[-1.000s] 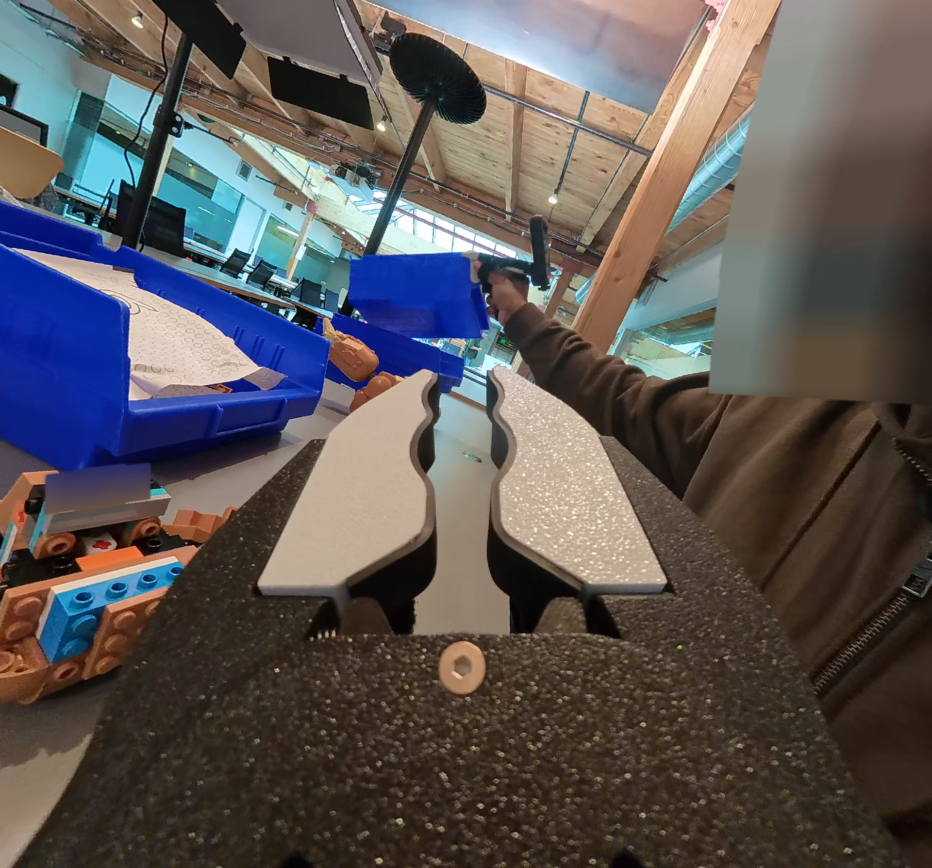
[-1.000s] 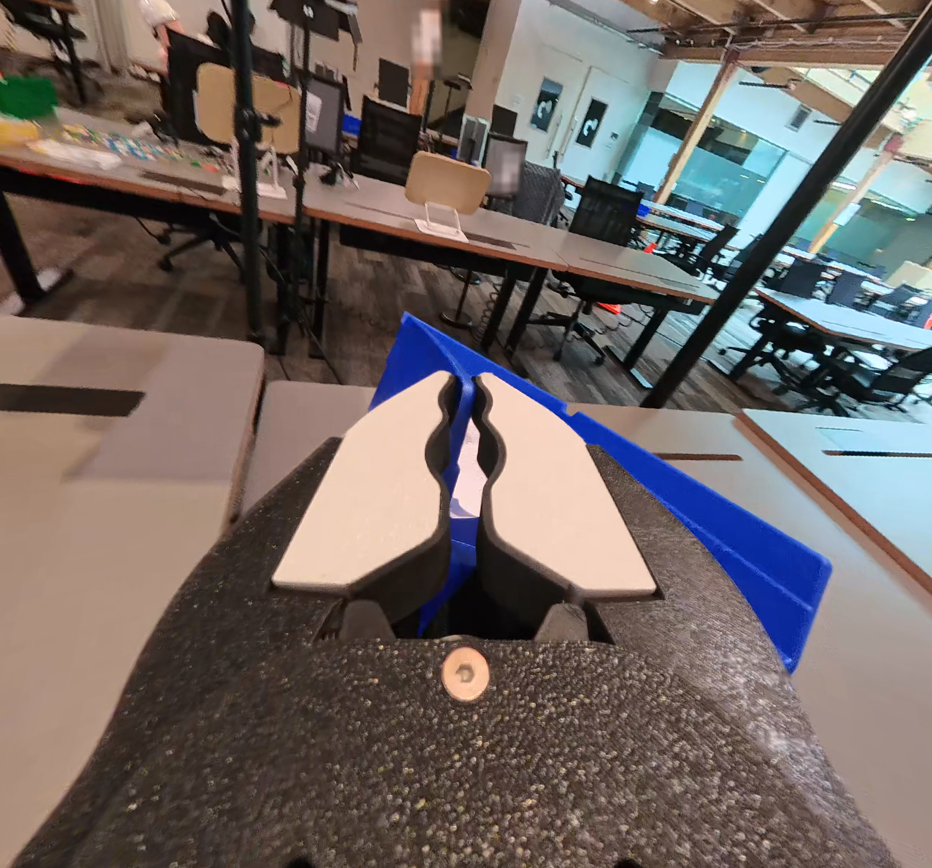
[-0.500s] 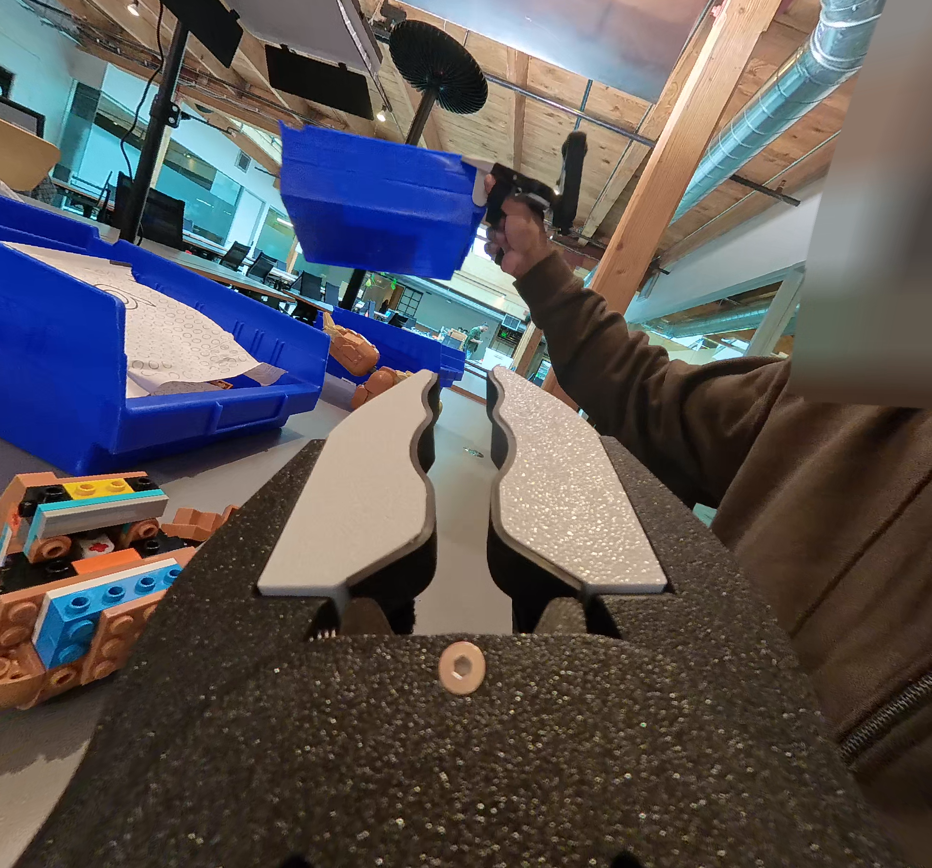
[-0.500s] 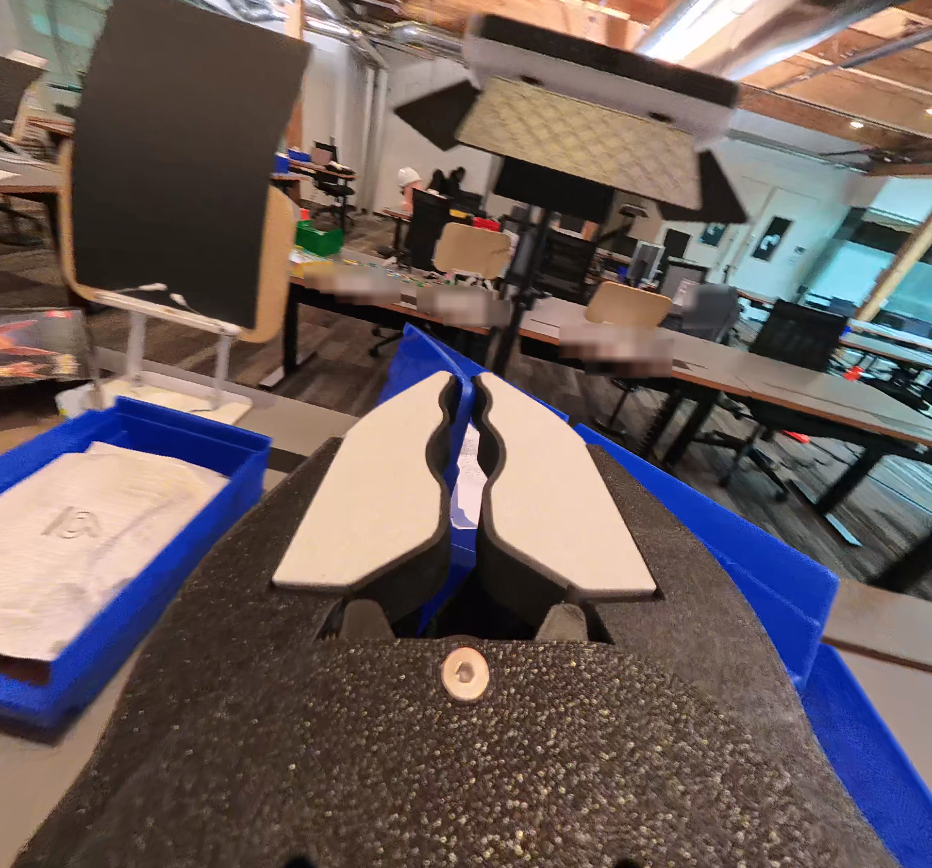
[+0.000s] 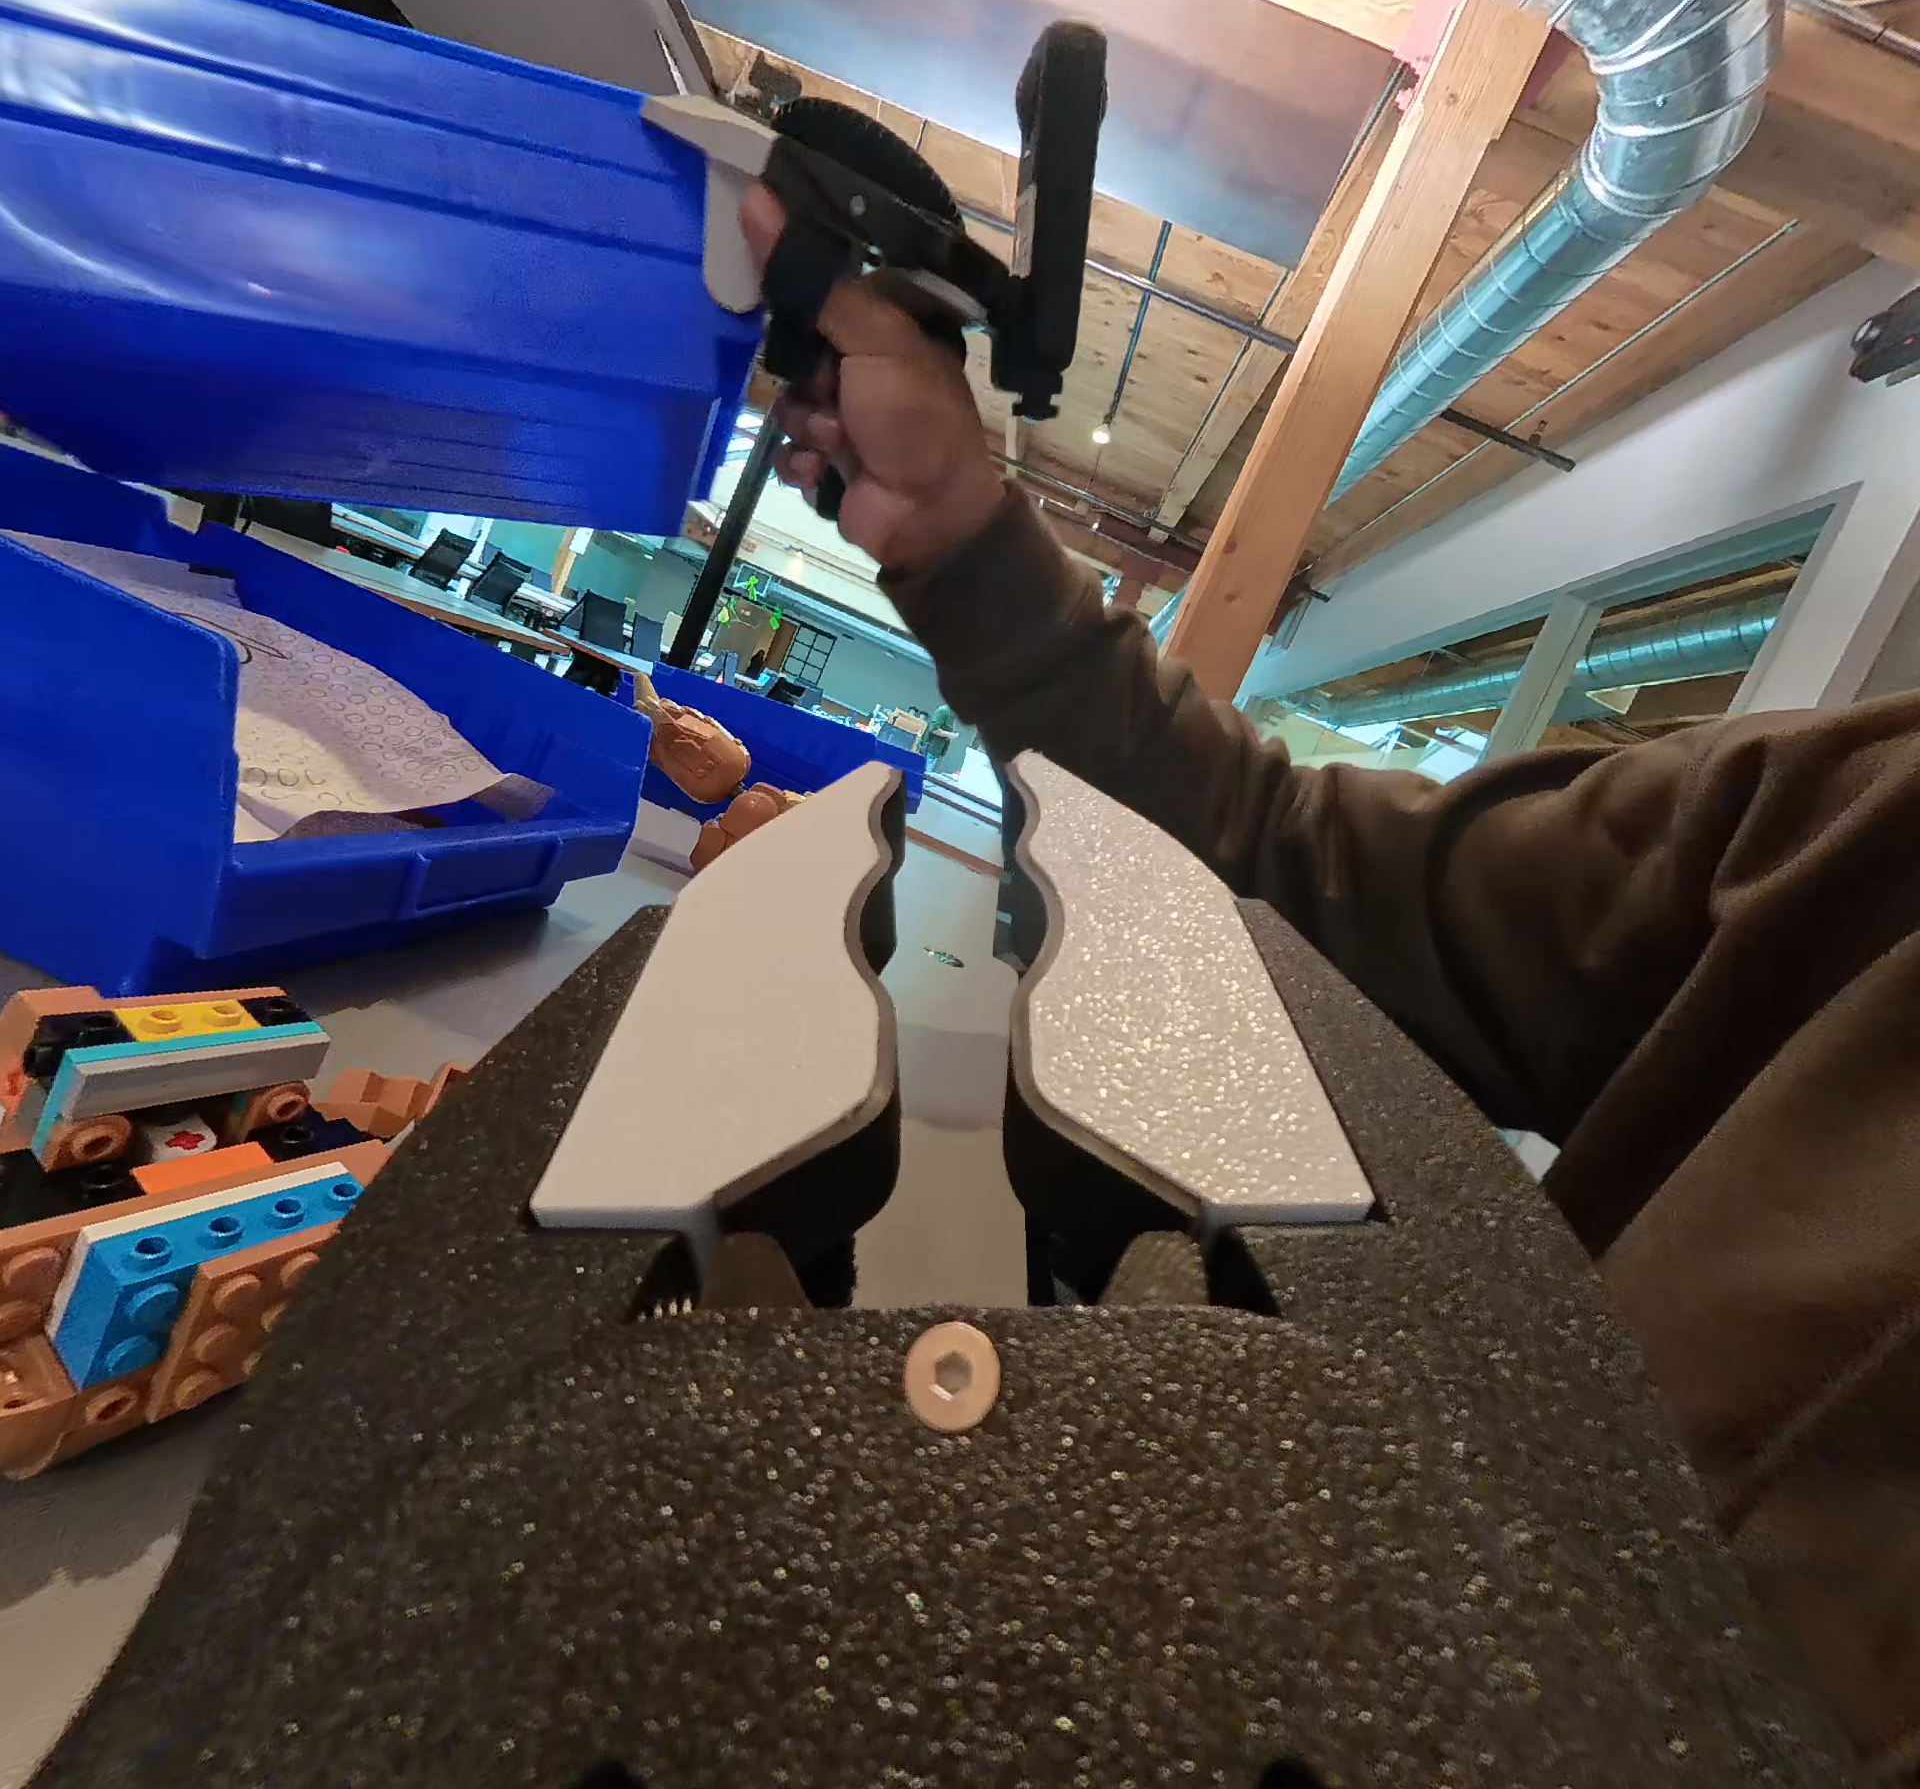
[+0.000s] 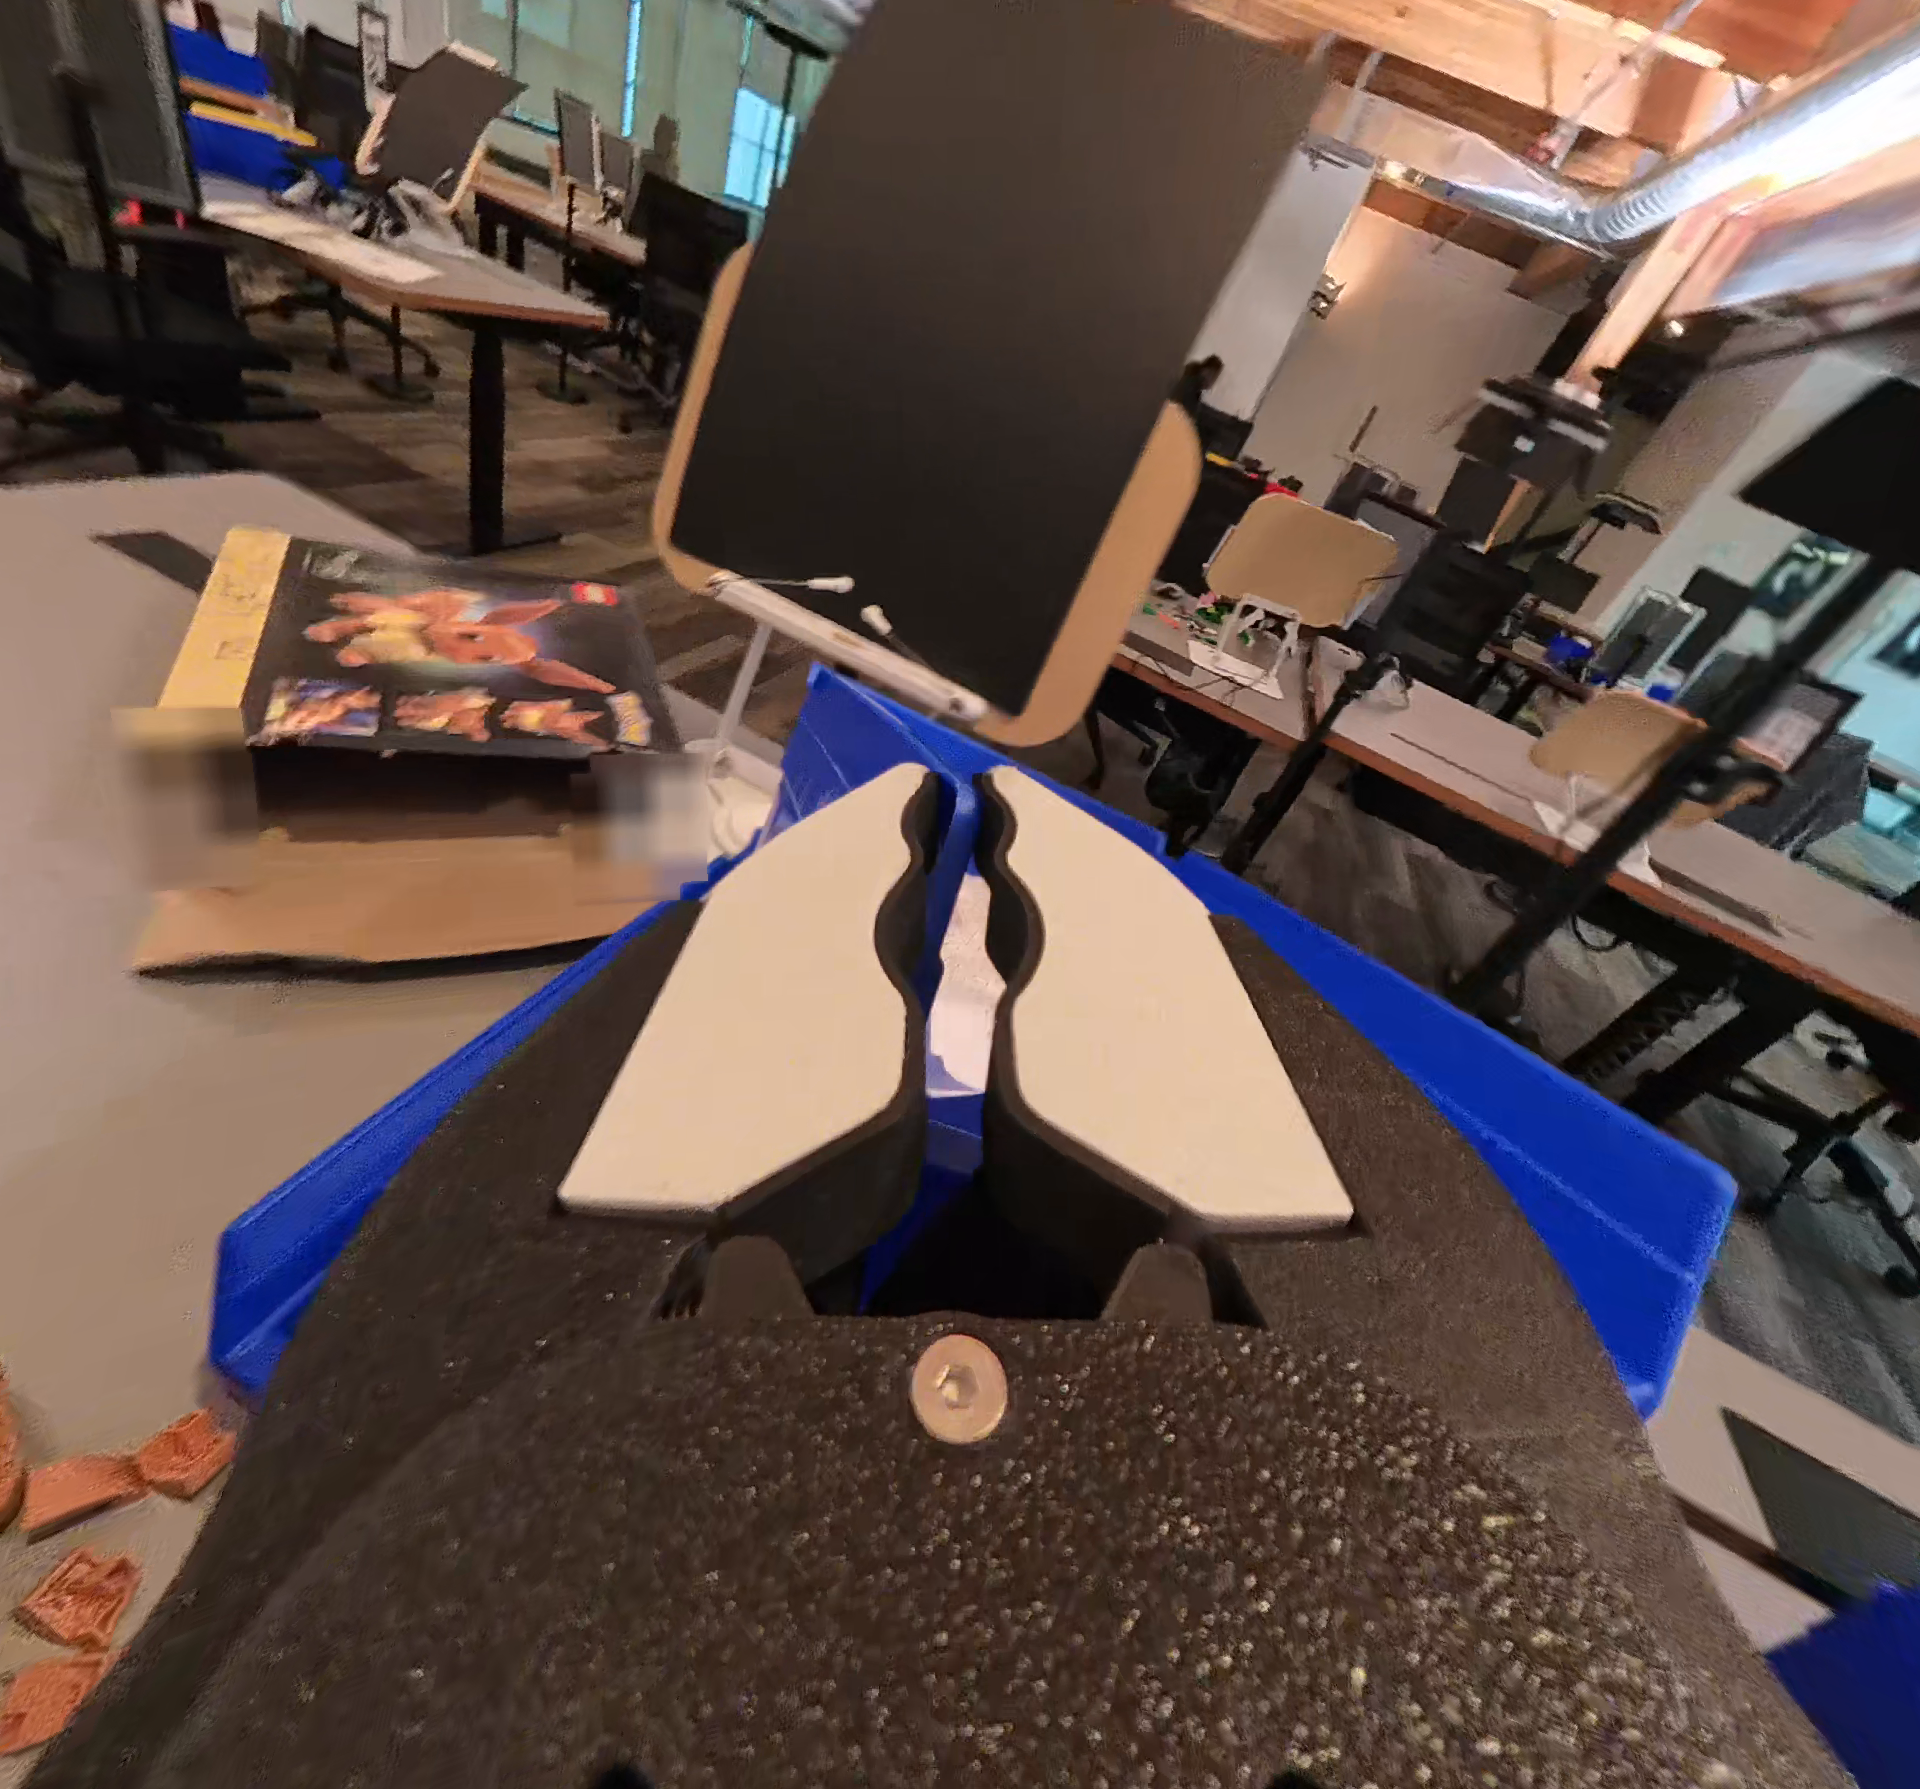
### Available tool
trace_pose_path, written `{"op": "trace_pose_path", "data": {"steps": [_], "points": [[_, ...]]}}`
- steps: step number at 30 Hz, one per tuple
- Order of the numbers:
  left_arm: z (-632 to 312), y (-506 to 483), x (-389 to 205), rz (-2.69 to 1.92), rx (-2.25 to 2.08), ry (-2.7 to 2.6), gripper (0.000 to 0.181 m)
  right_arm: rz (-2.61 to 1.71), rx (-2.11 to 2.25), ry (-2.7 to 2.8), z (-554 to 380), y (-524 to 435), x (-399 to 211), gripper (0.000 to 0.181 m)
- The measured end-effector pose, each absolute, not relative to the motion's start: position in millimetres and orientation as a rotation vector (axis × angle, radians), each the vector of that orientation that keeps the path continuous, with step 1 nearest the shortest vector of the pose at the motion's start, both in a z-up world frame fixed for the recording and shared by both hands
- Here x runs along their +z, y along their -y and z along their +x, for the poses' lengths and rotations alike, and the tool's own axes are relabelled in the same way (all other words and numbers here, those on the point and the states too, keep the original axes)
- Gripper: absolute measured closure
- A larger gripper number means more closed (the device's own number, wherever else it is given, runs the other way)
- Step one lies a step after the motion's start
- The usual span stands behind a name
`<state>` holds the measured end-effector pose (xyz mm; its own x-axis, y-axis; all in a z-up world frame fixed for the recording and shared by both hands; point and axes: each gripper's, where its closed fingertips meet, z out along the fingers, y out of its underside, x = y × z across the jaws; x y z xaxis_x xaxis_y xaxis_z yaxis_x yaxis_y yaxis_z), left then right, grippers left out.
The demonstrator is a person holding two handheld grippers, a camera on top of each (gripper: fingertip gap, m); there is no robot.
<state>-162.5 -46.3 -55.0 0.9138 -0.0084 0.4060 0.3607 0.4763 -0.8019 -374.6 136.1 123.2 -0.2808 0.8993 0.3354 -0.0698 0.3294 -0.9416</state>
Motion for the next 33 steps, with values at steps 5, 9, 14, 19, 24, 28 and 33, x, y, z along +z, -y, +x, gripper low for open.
{"op": "trace_pose_path", "data": {"steps": [5,9,14,19,24,28,33], "points": [[-163.0,51.3,-52.8,-1.025,-0.249,0.373,0.164,-0.655,1.027,1.570,-360.5,-62.5,74.2,0.176],[-164.3,53.8,-51.7,-1.006,-0.266,0.377,0.164,-0.635,0.996,1.512,-345.4,-41.9,59.5,0.176],[-165.6,55.6,-51.0,-0.993,-0.278,0.381,0.164,-0.662,1.027,1.491,-335.0,-35.8,35.8,0.170],[-165.5,56.0,-50.9,-0.992,-0.274,0.381,0.165,-0.591,0.987,1.602,-329.8,-17.0,-3.8,0.179],[-165.6,56.3,-50.9,-0.992,-0.273,0.382,0.165,-0.364,0.841,1.623,-314.9,-4.8,-8.2,0.172],[-165.7,56.9,-50.5,-0.988,-0.278,0.382,0.165,-0.131,0.620,1.694,-298.6,-18.0,-1.7,0.170],[-165.9,55.7,-50.6,-0.990,-0.284,0.381,0.165,-0.004,0.242,2.066,-298.7,-75.9,-35.6,0.147]]}}
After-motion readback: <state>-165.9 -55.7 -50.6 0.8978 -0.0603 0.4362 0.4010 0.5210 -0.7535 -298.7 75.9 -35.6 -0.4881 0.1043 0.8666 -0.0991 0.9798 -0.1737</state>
